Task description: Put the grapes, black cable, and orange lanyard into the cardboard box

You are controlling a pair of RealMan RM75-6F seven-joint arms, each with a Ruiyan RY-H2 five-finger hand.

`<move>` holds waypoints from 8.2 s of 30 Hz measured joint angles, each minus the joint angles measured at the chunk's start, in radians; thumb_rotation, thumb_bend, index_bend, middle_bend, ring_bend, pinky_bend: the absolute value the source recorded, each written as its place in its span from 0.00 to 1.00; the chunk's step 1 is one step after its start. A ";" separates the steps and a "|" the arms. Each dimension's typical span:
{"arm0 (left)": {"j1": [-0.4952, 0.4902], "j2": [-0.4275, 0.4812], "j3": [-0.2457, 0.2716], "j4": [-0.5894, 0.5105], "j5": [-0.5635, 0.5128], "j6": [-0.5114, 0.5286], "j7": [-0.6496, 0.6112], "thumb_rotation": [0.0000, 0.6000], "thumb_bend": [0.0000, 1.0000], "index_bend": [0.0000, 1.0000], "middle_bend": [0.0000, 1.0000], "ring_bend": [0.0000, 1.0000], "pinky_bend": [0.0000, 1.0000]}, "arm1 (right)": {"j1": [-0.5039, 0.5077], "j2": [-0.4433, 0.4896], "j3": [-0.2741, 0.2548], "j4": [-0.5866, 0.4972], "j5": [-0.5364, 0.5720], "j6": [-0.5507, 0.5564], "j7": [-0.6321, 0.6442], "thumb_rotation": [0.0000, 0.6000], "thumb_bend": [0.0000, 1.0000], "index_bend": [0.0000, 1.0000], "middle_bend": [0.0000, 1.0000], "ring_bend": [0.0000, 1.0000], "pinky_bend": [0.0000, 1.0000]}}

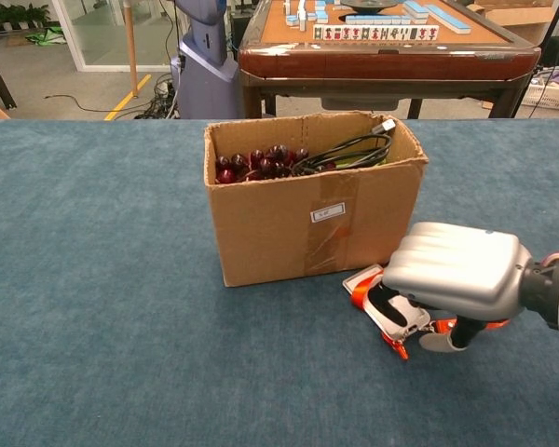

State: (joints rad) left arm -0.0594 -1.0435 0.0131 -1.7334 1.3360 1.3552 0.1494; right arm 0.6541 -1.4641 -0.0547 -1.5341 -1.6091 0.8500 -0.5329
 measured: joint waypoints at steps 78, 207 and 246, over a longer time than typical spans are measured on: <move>0.010 0.009 -0.002 0.005 -0.012 -0.002 0.000 1.00 0.01 0.34 0.17 0.16 0.36 | -0.004 0.242 -0.025 -0.455 -0.040 0.124 -0.106 1.00 0.48 0.64 1.00 1.00 1.00; 0.003 0.002 0.005 0.004 -0.012 -0.017 0.008 1.00 0.01 0.34 0.17 0.16 0.36 | 0.079 0.118 0.076 -0.239 -0.133 0.133 -0.358 1.00 0.00 0.24 0.98 0.98 1.00; 0.006 0.008 0.007 0.003 -0.008 -0.014 -0.005 1.00 0.01 0.34 0.17 0.16 0.36 | 0.194 -0.154 0.081 0.140 -0.233 0.060 -0.270 1.00 0.03 0.35 0.98 0.98 1.00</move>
State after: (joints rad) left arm -0.0534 -1.0360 0.0205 -1.7309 1.3284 1.3407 0.1446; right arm 0.8478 -1.6180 0.0264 -1.3938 -1.8422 0.9099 -0.8029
